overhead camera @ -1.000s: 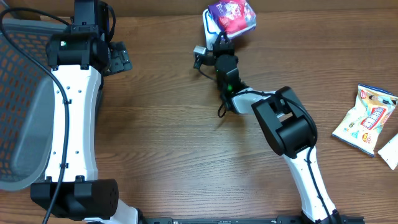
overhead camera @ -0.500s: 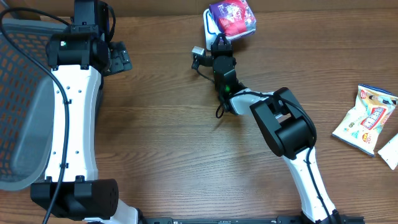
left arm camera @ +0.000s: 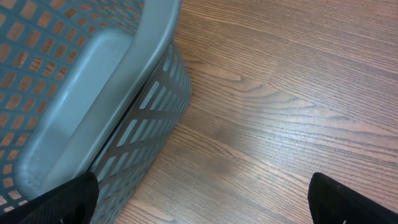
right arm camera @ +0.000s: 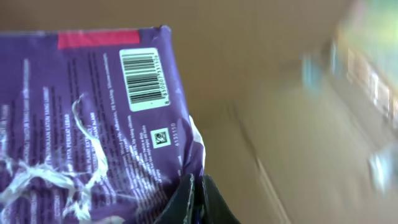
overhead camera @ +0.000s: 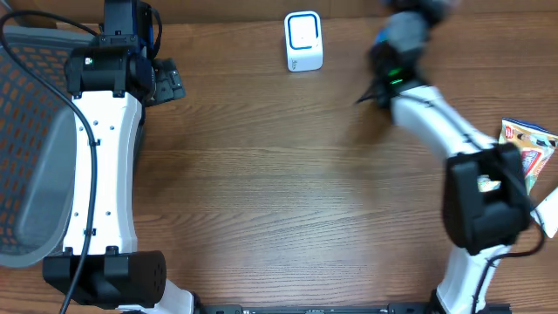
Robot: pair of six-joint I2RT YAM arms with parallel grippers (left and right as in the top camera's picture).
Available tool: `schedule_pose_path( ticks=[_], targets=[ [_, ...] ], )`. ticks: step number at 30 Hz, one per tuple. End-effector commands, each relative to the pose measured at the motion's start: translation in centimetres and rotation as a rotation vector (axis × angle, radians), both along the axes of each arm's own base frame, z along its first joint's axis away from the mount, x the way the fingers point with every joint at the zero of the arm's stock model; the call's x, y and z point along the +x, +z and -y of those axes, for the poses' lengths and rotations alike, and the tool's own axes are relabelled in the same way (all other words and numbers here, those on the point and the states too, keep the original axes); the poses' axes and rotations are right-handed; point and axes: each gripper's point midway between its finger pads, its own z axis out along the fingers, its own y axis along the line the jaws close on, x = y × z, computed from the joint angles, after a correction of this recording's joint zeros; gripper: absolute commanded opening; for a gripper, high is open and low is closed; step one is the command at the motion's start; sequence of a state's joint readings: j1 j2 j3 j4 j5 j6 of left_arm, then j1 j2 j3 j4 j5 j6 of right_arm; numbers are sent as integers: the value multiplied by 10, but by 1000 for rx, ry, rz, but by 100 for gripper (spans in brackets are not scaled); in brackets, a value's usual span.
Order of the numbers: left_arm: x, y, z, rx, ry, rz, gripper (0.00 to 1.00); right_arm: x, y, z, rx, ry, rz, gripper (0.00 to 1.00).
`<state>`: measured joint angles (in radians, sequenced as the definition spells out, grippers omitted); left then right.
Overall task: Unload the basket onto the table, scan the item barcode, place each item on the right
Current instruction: 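Carry the purple pack to the right side and release it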
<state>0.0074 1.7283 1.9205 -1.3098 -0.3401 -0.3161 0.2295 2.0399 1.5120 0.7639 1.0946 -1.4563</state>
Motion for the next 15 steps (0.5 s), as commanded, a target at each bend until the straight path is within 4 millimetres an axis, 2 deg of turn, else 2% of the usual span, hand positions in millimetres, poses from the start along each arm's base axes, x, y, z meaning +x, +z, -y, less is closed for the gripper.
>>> schedule_pose_path(
  ticks=[1, 4, 6, 8, 12, 13, 14, 15],
  targets=[
    [2, 6, -2, -9, 23, 25, 100, -71, -34, 124, 157, -527, 65, 4],
    [2, 6, -2, -9, 23, 25, 100, -115, -65, 191, 176, -756, 81, 4],
    [2, 6, -2, -9, 23, 25, 100, -142, -89, 222, 172, -850, 73, 4],
    [2, 6, -2, -9, 23, 25, 100, -166, -119, 244, 176, -900, 51, 4],
    [2, 6, -2, -9, 23, 25, 100, -189, -182, 264, 260, -854, -87, 4],
    [2, 6, -2, -9, 23, 25, 100, -193, -195, 263, 296, -838, -98, 16],
    [2, 6, -2, -9, 23, 25, 100, -194, -208, 261, 340, -818, -100, 42],
    [2, 6, -2, -9, 23, 25, 100, -194, -219, 258, 389, -794, -114, 63]
  ],
)
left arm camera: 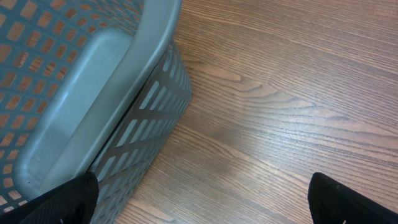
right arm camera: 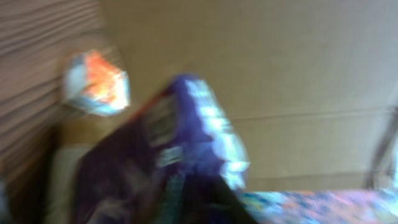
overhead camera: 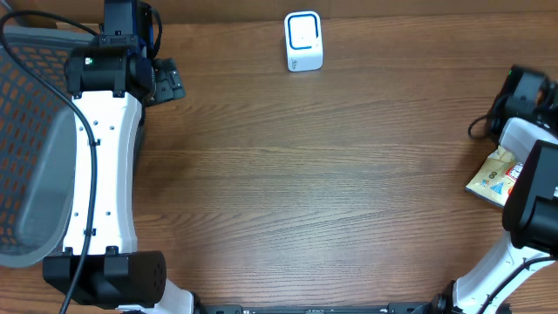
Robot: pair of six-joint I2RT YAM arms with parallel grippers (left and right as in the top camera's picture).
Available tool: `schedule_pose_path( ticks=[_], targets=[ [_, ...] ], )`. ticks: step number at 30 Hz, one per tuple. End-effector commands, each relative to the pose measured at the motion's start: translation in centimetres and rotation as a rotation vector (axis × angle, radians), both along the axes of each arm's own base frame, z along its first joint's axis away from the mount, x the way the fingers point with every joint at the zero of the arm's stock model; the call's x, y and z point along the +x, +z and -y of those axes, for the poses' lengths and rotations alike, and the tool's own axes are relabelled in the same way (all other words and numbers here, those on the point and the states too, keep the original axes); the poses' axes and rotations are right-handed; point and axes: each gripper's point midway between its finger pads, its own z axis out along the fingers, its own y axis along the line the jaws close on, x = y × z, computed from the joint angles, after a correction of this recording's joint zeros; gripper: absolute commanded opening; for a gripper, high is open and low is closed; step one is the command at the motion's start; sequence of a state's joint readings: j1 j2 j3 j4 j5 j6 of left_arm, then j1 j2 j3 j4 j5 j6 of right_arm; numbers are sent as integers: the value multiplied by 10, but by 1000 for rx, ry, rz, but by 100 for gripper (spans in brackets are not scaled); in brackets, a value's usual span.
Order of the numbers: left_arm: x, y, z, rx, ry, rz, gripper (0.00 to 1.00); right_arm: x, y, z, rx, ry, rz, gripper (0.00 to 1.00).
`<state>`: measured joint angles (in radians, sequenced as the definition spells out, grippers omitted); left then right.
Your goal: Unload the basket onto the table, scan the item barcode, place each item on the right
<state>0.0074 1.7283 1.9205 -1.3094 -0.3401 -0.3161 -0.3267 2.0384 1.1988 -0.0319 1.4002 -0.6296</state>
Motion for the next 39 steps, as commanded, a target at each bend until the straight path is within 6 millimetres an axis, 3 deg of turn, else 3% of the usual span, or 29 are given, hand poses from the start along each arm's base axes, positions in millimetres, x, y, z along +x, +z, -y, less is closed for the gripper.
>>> schedule_pose_path(
  ticks=[1, 4, 7, 9, 11, 15, 17, 18, 20, 23, 25, 27, 31, 33, 36, 39],
  targets=[
    [2, 6, -2, -9, 23, 25, 100, 17, -44, -16, 173, 76, 277, 99],
    [4, 7, -3, -3, 24, 35, 100, 23, -50, -21, 241, 101, 336, 100],
    [18, 18, -9, 32, 37, 109, 100, 38, -19, -20, 245, 137, 424, 100],
    [20, 18, -7, 20, 30, 116, 100, 56, 21, -19, 245, 193, 522, 100],
    [20, 18, -7, 18, 29, 115, 100, 81, 76, -21, 246, 291, 611, 100],
    [38, 30, -6, -4, 55, 223, 100, 114, 216, -35, 152, 465, 831, 100],
    [54, 39, 4, -68, 38, 304, 100, 123, 285, -54, 137, 570, 954, 100],
    [63, 46, 7, -79, 20, 346, 100, 126, 309, -65, 147, 623, 995, 100],
    [91, 82, 5, 2, -65, 502, 100, 128, 355, -99, 228, 765, 1099, 100],
    [116, 143, -3, 179, -149, 706, 100, 122, 396, -150, 419, 988, 1198, 100],
    [109, 175, -16, 304, -124, 761, 100, 108, 408, -176, 539, 1087, 1224, 100],
    [91, 191, -25, 412, -89, 729, 100, 88, 413, -196, 633, 1140, 1209, 100],
    [60, 195, -24, 512, -150, 611, 100, 52, 422, -206, 646, 1159, 1228, 100],
    [44, 205, -25, 458, -124, 660, 100, 38, 420, -211, 673, 1155, 1270, 100],
    [16, 218, -15, 391, -170, 699, 100, 18, 401, -227, 735, 1202, 1273, 100],
    [-18, 228, -4, 350, -222, 758, 100, -9, 363, -251, 820, 1287, 1244, 100]
  ],
)
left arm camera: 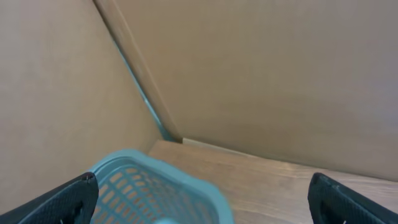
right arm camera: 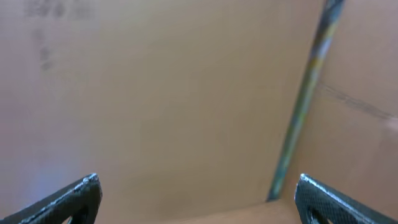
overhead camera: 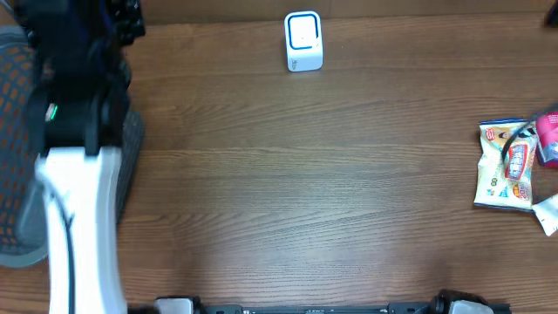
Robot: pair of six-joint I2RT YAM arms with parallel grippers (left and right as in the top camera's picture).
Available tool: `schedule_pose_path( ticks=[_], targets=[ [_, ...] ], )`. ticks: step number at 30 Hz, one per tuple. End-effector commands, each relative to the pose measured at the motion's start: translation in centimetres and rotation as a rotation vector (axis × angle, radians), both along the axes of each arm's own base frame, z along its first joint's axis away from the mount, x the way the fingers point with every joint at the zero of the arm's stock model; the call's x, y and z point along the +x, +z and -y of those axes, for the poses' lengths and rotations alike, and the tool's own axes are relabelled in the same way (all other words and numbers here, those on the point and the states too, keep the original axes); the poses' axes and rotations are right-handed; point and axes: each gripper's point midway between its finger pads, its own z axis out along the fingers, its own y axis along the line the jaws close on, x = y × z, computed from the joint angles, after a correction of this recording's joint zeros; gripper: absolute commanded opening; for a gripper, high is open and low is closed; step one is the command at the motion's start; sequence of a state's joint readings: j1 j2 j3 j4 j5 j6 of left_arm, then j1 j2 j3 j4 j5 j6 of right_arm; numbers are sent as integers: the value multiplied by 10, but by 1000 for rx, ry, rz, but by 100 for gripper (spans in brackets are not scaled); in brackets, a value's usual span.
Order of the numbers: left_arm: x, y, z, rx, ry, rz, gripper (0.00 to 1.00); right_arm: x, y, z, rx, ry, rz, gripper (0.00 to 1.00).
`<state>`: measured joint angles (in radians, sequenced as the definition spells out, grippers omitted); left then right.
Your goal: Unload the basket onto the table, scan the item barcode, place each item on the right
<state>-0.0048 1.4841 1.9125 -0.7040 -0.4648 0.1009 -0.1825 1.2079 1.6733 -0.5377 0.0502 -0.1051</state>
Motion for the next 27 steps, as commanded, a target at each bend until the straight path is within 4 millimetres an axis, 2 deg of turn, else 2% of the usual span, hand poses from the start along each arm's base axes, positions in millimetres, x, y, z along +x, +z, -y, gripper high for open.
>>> schedule_pose_path(
  ticks=[1, 5, 8, 12, 14, 16, 18, 22, 27],
  targets=[
    [-52, 26, 14, -16, -93, 100, 100, -34, -40, -35, 36, 165, -4, 100],
    [-101, 24, 15, -5, -100, 226, 100, -76, -76, -56, 23, 242, 43, 100],
    [-142, 21, 15, 20, -107, 360, 100, -99, -85, -60, 9, 242, 88, 100],
    [-178, 14, 32, 23, -211, 469, 100, -105, -68, -61, -21, 242, 182, 100],
    [-195, 12, 39, 28, -252, 501, 100, -102, -69, -61, -20, 243, 177, 100],
    [-217, 13, 39, 55, -250, 530, 100, -104, -74, -62, -15, 247, 161, 100],
    [-243, 15, 37, 63, -240, 576, 100, -110, -70, -67, -24, 275, 181, 100],
    [-288, -6, 31, 58, -199, 598, 100, -134, -61, -81, -41, 321, 235, 100],
    [-315, -23, 31, 46, -201, 650, 100, -169, -66, -93, -49, 357, 278, 100]
  ],
)
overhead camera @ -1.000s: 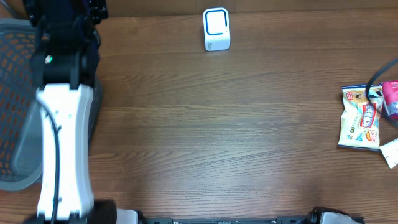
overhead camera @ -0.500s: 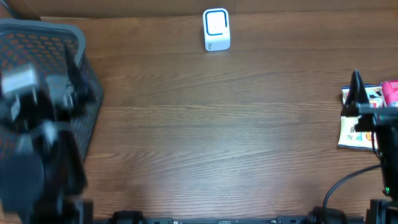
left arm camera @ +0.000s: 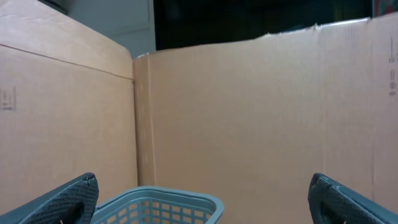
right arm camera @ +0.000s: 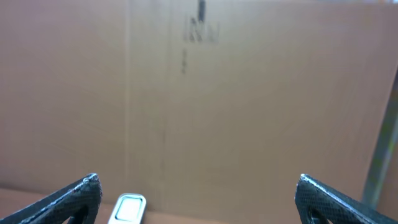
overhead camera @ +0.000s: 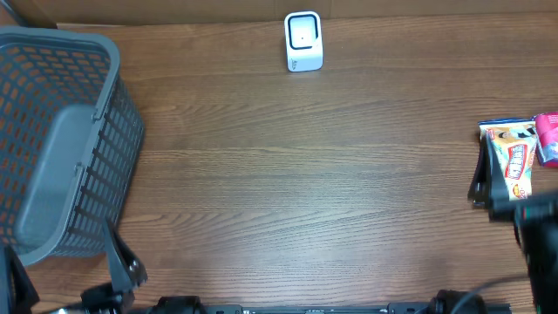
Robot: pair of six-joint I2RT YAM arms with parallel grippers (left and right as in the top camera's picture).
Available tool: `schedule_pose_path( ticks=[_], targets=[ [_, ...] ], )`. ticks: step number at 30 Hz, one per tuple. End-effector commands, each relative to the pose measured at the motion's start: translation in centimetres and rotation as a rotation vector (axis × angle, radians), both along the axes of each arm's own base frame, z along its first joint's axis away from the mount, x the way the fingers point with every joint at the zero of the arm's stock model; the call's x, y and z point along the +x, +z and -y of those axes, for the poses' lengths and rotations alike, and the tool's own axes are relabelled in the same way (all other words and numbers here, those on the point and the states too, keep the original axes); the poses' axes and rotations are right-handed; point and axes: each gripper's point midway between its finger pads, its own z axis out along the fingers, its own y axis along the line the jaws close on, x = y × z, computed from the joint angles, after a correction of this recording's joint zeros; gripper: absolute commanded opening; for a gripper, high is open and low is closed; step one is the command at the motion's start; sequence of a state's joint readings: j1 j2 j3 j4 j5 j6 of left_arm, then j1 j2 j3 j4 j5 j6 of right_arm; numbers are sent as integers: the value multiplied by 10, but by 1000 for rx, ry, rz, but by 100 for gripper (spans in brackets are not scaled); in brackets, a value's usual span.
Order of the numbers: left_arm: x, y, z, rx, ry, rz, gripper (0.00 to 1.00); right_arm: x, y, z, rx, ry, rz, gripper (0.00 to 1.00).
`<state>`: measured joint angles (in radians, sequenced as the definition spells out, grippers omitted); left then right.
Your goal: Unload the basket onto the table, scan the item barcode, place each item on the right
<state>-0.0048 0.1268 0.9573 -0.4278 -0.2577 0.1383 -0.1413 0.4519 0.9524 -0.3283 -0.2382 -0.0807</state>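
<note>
The white barcode scanner (overhead camera: pixel 302 41) stands at the back middle of the table and also shows low in the right wrist view as the scanner (right arm camera: pixel 127 209). A yellow and white snack packet (overhead camera: pixel 511 166) lies at the right edge beside a pink item (overhead camera: pixel 548 139). No purple packet is in view. My right gripper (right arm camera: pixel 198 186) is open and empty, low at the front right as the right gripper (overhead camera: pixel 480 186), facing the back wall. My left gripper (left arm camera: pixel 202 186) is open and empty too, at the front left corner.
A grey mesh basket (overhead camera: pixel 112 105) fills the left side of the table; its rim (left arm camera: pixel 168 202) shows in the left wrist view. A cardboard wall (left arm camera: pixel 261 112) closes off the back of the table.
The left arm was over the basket and is now down at the front left corner. The right arm, then out of the overhead view, is at the front right. Both grippers remain open.
My right gripper was shut on a purple packet with its barcode showing, near the scanner. Then it held the packet at the far right. Later the gripper was open and empty and the left arm had moved. Now both arms sit low at the table front.
</note>
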Motion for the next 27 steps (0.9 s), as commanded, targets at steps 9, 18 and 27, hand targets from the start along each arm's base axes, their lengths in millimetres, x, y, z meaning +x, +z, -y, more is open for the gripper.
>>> schedule_pose_path(
  ticks=[9, 18, 27],
  targets=[
    [-7, -41, 4, -56, -77, -57, 100, -58, -11, -29, -12, 141, 130, 100],
    [-17, -25, -13, -58, 26, 13, 100, -104, -19, -38, -6, 225, 193, 100],
    [-31, -23, -43, -22, 246, 2, 100, -92, -34, -42, -6, 247, 192, 100]
  ],
)
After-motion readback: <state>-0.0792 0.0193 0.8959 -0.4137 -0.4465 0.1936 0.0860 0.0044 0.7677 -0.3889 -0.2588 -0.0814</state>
